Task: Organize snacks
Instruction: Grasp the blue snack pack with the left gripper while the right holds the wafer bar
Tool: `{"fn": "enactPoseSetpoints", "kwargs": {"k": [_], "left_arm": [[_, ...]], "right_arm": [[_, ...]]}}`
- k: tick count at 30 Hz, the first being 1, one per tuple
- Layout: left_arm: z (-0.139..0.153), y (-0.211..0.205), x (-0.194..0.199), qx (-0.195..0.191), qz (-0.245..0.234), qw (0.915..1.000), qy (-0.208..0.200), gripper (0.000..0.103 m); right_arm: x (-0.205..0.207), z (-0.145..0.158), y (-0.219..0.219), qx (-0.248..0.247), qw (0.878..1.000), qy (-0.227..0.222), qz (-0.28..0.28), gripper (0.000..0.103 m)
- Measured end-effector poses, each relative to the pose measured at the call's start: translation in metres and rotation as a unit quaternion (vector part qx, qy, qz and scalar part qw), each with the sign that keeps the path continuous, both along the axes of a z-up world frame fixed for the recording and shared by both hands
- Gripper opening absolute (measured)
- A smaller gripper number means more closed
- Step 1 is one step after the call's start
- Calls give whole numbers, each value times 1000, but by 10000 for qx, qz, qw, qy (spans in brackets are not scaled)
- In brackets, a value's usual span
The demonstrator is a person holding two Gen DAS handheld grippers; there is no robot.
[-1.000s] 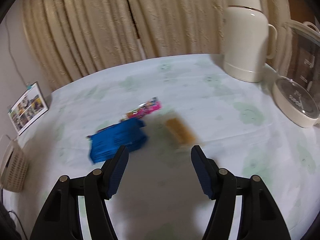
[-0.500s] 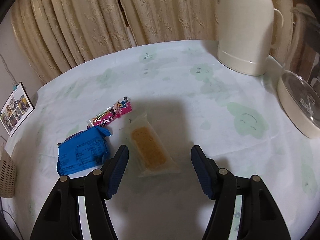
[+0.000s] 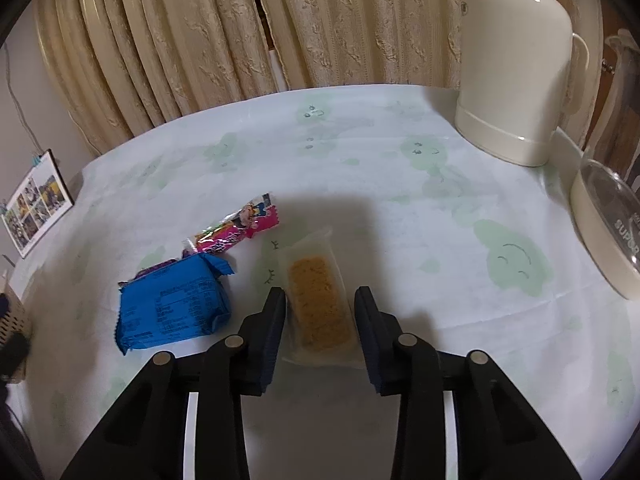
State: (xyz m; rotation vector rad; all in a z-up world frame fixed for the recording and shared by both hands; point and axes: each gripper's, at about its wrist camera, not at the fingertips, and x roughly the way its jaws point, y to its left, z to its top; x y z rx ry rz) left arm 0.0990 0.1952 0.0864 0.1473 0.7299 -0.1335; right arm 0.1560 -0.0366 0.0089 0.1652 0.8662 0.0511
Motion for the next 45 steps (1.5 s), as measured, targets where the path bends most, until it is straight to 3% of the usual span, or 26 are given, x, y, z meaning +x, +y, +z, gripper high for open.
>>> {"fn": "enactPoseSetpoints", "kwargs": {"k": [15,22,28,30,37,45], "left_arm": [[-16,-28,31,-181,38,9993,332,87],[-19,-33,59,-420,-117,9980,451,87],[-29,-35,87,-1141,-72,9880,1042,87],[-29,-43,89,-1218,-172,9862,1105,87],[-36,-73,91,-1106,-502,9847,1252,87],[-45,-79,93,-844,-489,9875,1236,87]], "right_arm": [[-15,0,32,624,9914,102,1143,33],[-19,1,23,655,9942,134,845,32],[-17,4,13,701,9957,65,605,32],[-17,5,10,737,9957,40,552,32],[-17,6,-1,857,9956,-2,386,33],[-15,8,-16,1048,9944,-39,116,33]]}}
